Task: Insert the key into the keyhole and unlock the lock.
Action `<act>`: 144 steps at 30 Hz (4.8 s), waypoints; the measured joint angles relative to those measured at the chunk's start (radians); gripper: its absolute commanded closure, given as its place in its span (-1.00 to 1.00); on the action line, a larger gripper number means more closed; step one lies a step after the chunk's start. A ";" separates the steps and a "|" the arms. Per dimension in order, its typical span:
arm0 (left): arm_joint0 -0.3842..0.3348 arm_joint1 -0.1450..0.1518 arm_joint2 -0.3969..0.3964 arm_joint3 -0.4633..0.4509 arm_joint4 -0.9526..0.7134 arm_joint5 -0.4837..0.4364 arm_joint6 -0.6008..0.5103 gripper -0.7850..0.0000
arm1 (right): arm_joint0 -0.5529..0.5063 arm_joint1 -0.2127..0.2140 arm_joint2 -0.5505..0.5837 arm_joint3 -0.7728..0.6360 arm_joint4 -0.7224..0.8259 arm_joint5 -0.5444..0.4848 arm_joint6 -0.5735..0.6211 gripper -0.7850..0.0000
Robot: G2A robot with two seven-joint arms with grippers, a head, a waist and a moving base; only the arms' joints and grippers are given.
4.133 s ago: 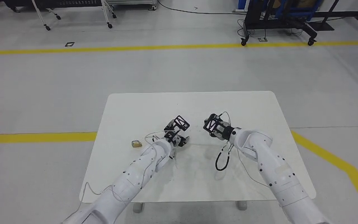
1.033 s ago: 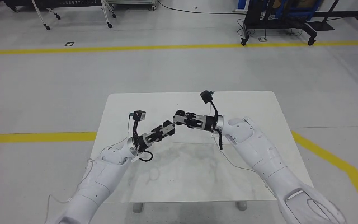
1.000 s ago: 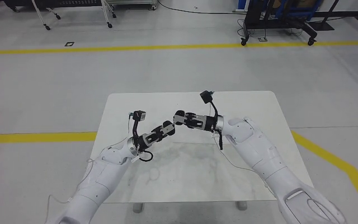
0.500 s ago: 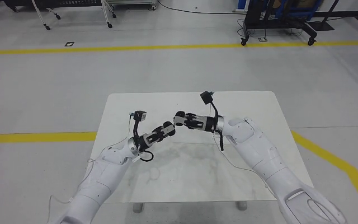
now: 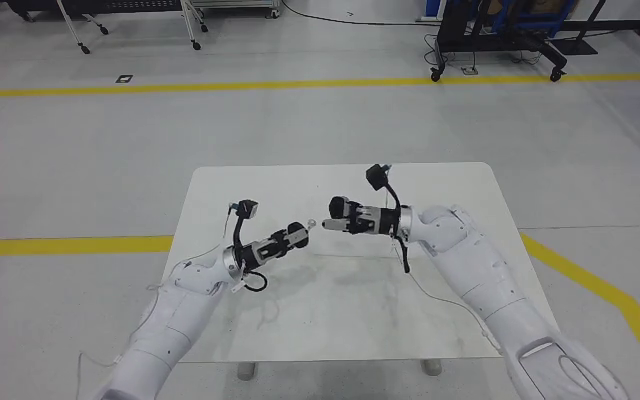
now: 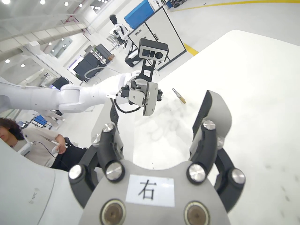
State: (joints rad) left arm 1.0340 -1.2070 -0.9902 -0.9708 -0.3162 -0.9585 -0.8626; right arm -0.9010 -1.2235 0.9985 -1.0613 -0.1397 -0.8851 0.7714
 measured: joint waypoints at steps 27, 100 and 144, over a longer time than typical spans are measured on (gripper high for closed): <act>-0.090 0.034 0.233 0.016 0.057 0.039 -0.038 1.00 | 0.018 0.047 -0.128 -0.051 -0.177 -0.080 0.084 0.17; 0.277 0.258 -0.271 -0.555 1.078 0.566 0.120 -0.80 | 0.042 0.166 -0.176 -0.057 0.020 -0.127 -0.083 1.00; 0.234 0.234 -0.194 -0.460 1.084 0.550 0.194 1.00 | 0.042 0.166 -0.176 -0.057 0.020 -0.127 -0.083 1.00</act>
State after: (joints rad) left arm 1.2680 -0.9728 -1.1842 -1.4304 0.7682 -0.4087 -0.6684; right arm -0.8589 -1.0578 0.8222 -1.1183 -0.1197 -1.0123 0.6885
